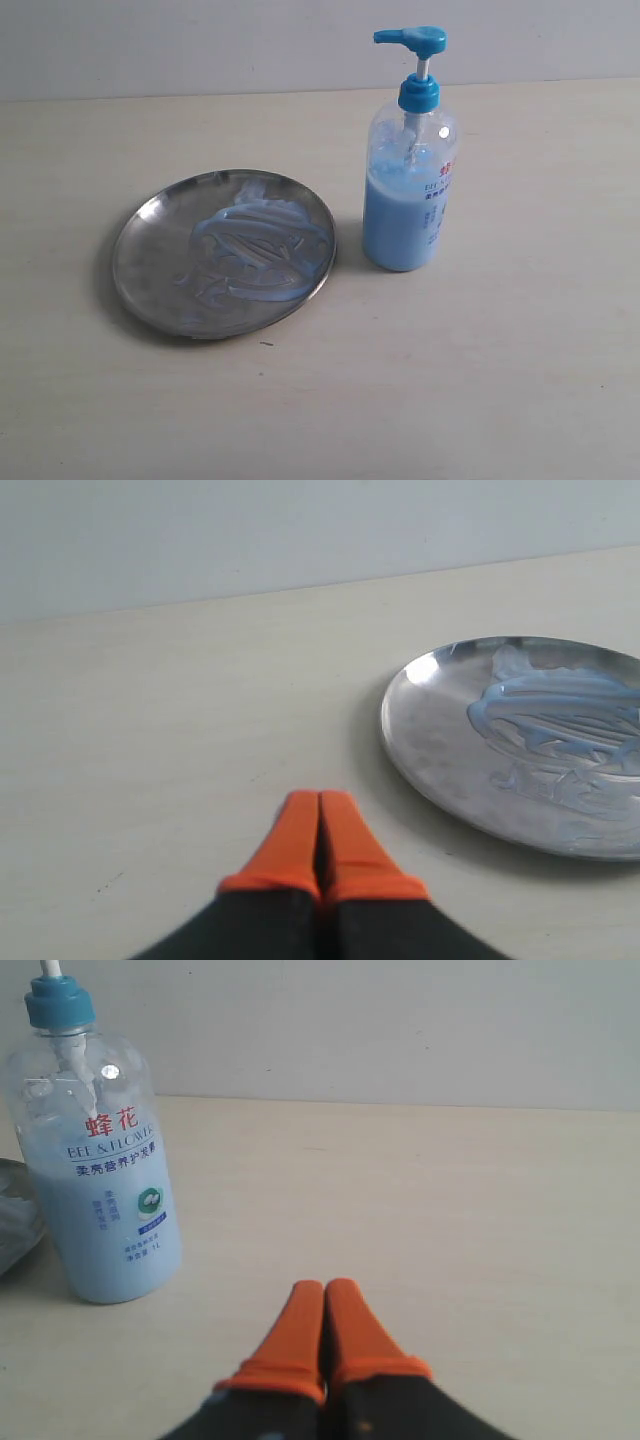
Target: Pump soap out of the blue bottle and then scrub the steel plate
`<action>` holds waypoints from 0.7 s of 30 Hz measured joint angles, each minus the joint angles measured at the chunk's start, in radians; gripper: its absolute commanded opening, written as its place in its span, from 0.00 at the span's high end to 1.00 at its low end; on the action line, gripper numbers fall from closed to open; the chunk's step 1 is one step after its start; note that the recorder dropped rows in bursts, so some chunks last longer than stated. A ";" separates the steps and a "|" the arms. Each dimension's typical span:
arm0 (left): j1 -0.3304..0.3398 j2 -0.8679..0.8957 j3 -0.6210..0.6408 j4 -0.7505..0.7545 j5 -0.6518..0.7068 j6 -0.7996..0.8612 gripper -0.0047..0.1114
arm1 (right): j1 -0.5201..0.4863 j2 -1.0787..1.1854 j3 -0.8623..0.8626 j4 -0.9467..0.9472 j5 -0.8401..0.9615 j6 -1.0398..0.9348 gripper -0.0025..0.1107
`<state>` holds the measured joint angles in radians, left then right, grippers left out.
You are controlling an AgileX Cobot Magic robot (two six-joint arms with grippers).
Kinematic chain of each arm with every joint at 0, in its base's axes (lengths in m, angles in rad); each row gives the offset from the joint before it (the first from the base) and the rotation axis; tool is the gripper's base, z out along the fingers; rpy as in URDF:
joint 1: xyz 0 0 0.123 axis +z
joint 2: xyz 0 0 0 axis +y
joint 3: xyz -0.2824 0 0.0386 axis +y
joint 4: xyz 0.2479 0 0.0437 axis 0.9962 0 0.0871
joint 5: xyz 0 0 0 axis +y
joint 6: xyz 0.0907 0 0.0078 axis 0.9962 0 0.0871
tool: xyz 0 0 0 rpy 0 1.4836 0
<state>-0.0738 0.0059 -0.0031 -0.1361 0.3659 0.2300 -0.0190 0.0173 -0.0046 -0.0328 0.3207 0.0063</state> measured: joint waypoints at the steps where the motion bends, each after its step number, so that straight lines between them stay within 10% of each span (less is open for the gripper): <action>1: 0.000 0.000 0.000 0.000 0.000 0.000 0.96 | 0.000 0.000 0.000 0.000 0.000 0.000 0.98; 11: 0.000 0.000 0.000 0.000 0.000 0.000 0.96 | 0.000 0.000 0.000 0.000 -0.046 0.000 0.98; 21: 0.000 0.000 0.000 0.000 0.000 0.000 0.96 | 0.000 0.000 0.000 0.000 -0.495 0.000 0.98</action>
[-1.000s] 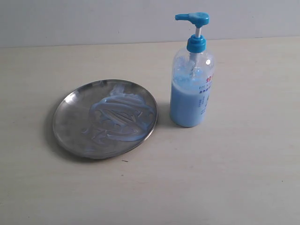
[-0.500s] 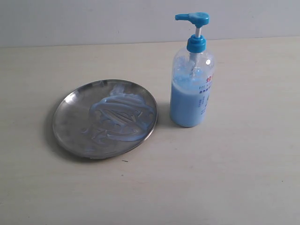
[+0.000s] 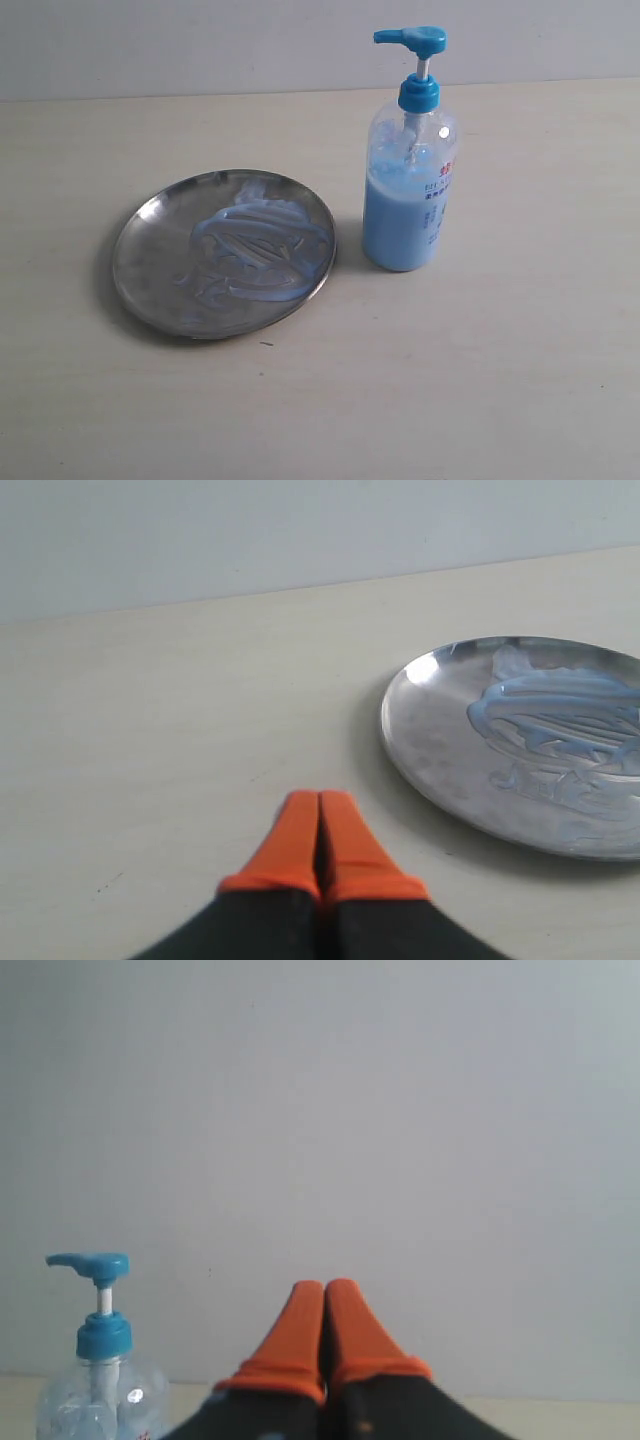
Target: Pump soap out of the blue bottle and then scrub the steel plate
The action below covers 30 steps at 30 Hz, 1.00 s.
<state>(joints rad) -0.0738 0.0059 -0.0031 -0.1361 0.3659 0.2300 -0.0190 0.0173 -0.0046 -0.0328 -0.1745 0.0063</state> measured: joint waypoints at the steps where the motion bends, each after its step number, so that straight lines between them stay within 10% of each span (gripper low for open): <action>1: 0.000 0.000 0.000 0.000 0.000 0.000 0.96 | 0.000 0.000 0.000 0.000 -0.013 0.000 0.98; 10: 0.000 0.000 0.000 0.000 0.000 0.000 0.96 | 0.000 0.000 -0.016 0.019 -0.169 0.032 0.98; 19: 0.000 0.000 0.000 0.000 0.000 0.000 0.96 | 0.000 0.212 -0.435 0.020 0.276 -0.037 0.98; 30: 0.000 0.000 0.000 0.000 0.000 0.000 0.96 | 0.173 0.448 -0.554 0.024 0.534 -0.074 0.98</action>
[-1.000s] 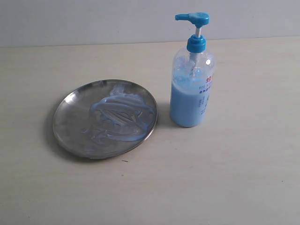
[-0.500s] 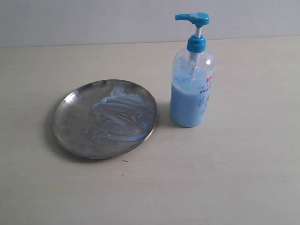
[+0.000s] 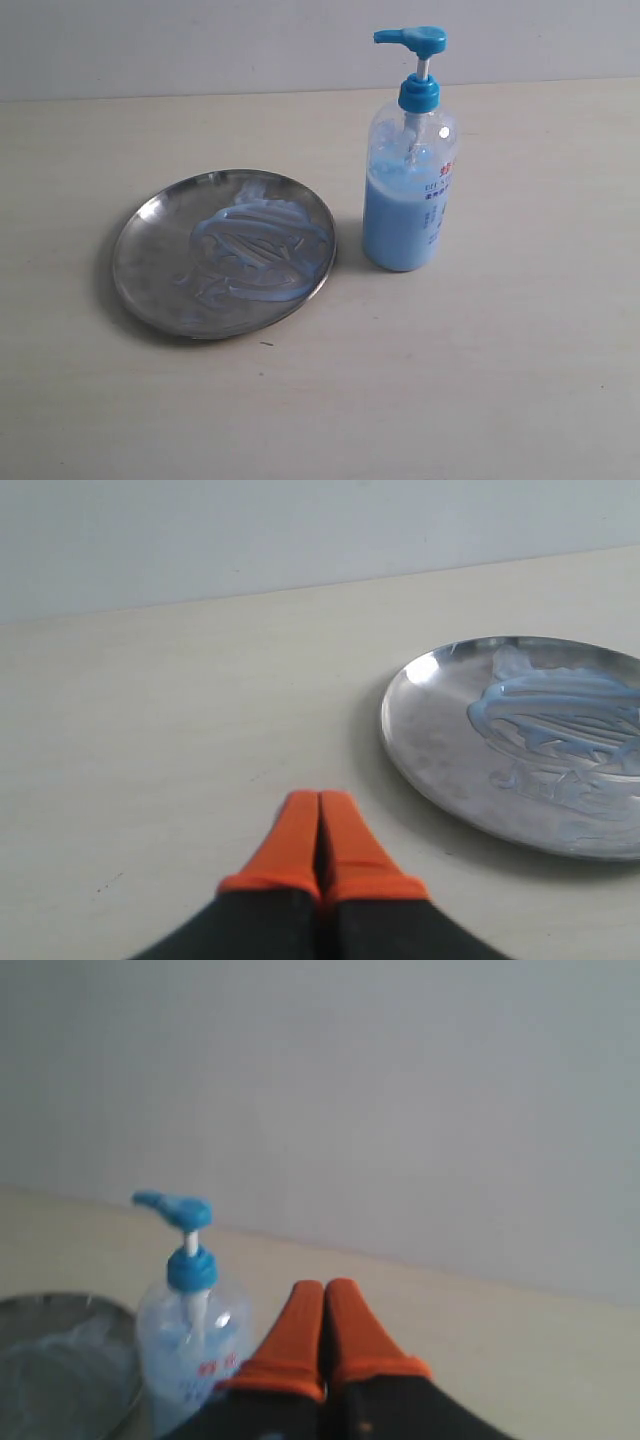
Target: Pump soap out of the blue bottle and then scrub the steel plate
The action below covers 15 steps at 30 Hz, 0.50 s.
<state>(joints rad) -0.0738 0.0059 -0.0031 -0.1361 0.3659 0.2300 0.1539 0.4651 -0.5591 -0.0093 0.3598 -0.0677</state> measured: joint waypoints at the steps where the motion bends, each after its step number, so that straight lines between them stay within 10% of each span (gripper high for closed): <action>1: 0.000 0.000 0.000 0.000 0.000 0.000 0.96 | 0.021 0.021 0.000 0.002 0.033 0.000 0.98; 15: 0.000 0.000 0.000 0.000 0.000 0.000 0.96 | 0.089 0.107 0.000 0.015 0.026 -0.001 0.98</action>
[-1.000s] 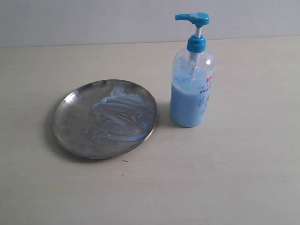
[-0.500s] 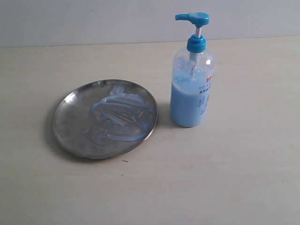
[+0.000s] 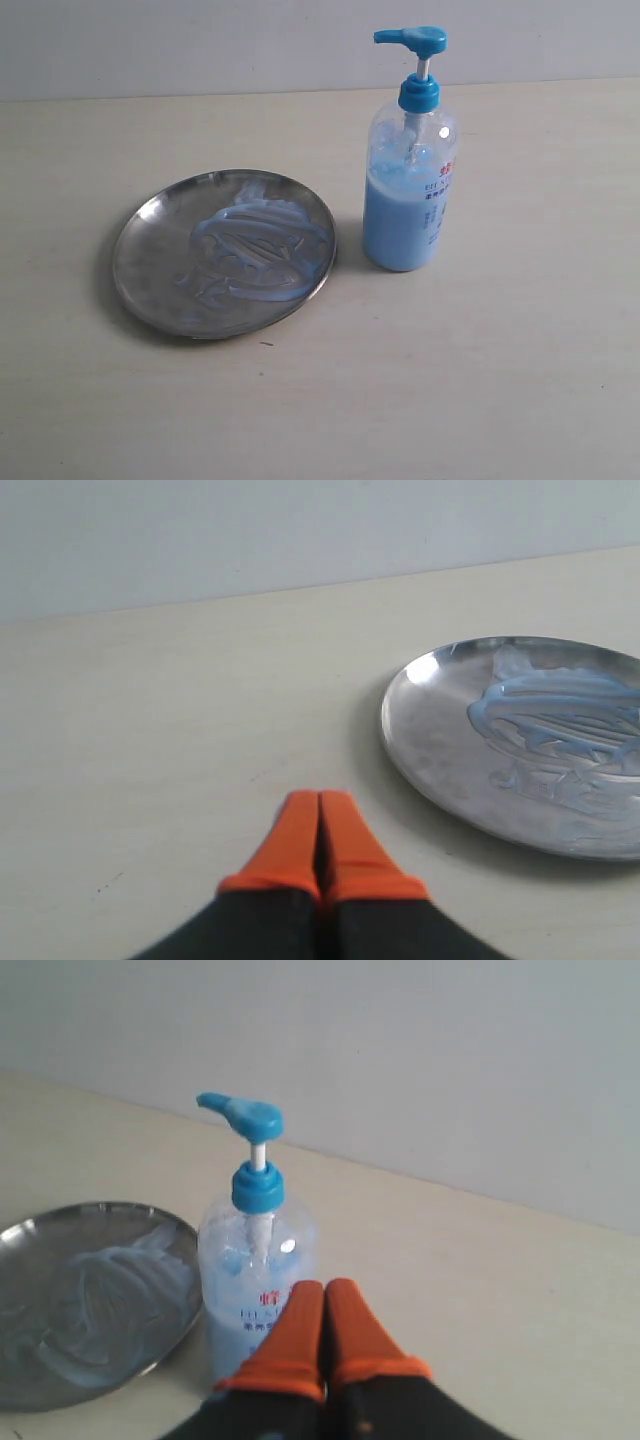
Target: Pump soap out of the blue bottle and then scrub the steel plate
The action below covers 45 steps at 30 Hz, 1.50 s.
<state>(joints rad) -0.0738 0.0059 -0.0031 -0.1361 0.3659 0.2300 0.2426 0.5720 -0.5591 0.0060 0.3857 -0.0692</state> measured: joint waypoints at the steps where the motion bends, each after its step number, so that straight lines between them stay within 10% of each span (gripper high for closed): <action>1: 0.000 0.000 0.000 0.000 0.000 0.000 0.96 | 0.000 0.000 0.000 0.000 -0.022 0.000 0.98; 45: 0.000 0.000 0.000 0.000 0.000 0.000 0.96 | 0.000 0.024 0.143 0.044 -0.373 -0.042 0.98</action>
<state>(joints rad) -0.0738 0.0059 -0.0031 -0.1361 0.3659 0.2300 0.2426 0.5961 -0.4156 0.0498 0.0128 -0.1108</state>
